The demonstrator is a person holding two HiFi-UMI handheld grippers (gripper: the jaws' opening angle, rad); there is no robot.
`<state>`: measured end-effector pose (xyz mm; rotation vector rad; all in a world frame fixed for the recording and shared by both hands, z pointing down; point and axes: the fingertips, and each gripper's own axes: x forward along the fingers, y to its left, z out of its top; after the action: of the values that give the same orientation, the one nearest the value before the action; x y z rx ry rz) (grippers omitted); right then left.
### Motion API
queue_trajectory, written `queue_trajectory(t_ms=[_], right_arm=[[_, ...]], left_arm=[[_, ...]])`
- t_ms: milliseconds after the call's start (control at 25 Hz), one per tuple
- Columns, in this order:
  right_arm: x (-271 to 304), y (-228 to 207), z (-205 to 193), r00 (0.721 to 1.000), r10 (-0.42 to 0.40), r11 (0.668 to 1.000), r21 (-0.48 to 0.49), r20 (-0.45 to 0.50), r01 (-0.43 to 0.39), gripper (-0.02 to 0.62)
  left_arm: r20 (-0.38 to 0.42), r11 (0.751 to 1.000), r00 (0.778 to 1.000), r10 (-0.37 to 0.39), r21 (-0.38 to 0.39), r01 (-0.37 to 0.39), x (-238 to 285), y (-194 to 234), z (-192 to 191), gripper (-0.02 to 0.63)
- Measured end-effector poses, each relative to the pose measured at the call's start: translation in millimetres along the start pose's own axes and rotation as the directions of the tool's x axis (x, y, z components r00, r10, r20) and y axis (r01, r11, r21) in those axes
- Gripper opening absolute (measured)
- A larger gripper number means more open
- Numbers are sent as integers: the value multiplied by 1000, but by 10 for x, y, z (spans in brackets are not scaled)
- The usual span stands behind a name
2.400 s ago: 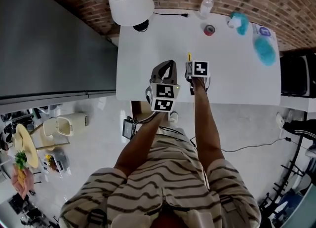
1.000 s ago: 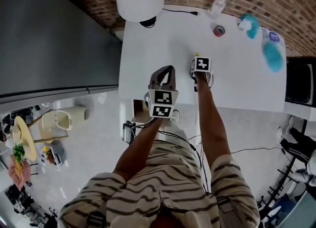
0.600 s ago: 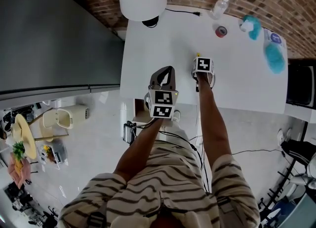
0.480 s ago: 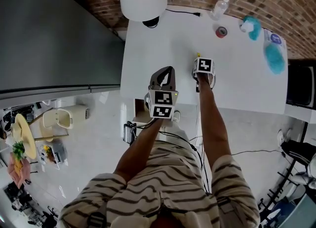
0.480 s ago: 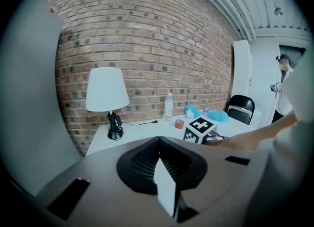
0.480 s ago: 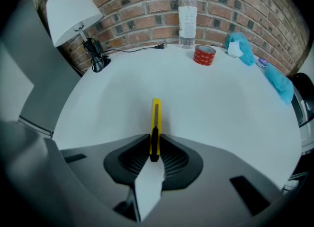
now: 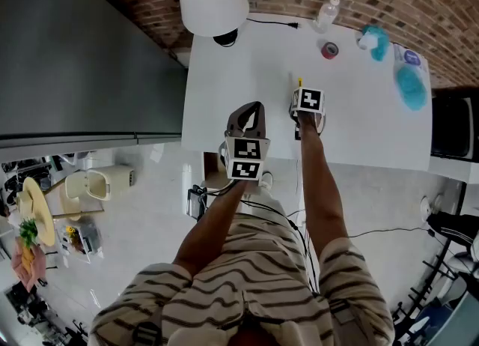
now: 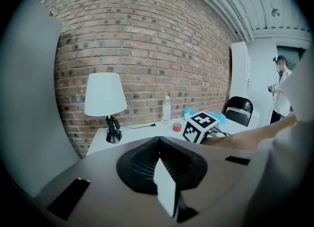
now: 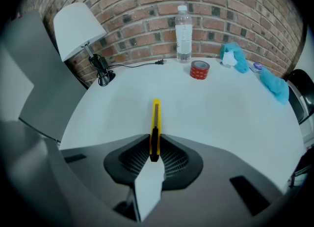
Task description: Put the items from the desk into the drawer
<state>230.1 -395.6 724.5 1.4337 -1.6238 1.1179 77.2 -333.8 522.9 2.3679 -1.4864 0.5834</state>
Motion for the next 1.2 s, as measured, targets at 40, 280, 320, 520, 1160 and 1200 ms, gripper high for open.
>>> queue_trajectory(t_ms=[40, 280, 320, 520, 1160, 1200], right_arm=[[-42, 15, 21, 1000, 3, 1000, 3, 13, -3, 72], [-342, 208, 110, 993, 30, 1000, -11, 117, -29, 72], [-403, 244, 132, 990, 37, 999, -10, 137, -36, 72], [-791, 417, 232, 970, 65, 998, -3, 233, -66, 72], [-2342, 1056, 590, 828, 115, 992, -22, 549, -123, 72], [-2418, 1093, 596, 819, 117, 992, -25, 562, -124, 72]], left_arm=[[5, 1000, 1000, 0, 3, 0, -11, -1, 24, 6], [36, 1000, 999, -9, -19, 10, -124, 6, 154, 6], [45, 1000, 999, -13, -26, 14, -146, 4, 189, 5], [79, 1000, 997, -18, -24, 20, -260, -7, 330, 6], [233, 997, 970, -72, -18, 78, -842, -49, 976, 6], [239, 997, 968, -73, -16, 79, -878, -40, 999, 6]])
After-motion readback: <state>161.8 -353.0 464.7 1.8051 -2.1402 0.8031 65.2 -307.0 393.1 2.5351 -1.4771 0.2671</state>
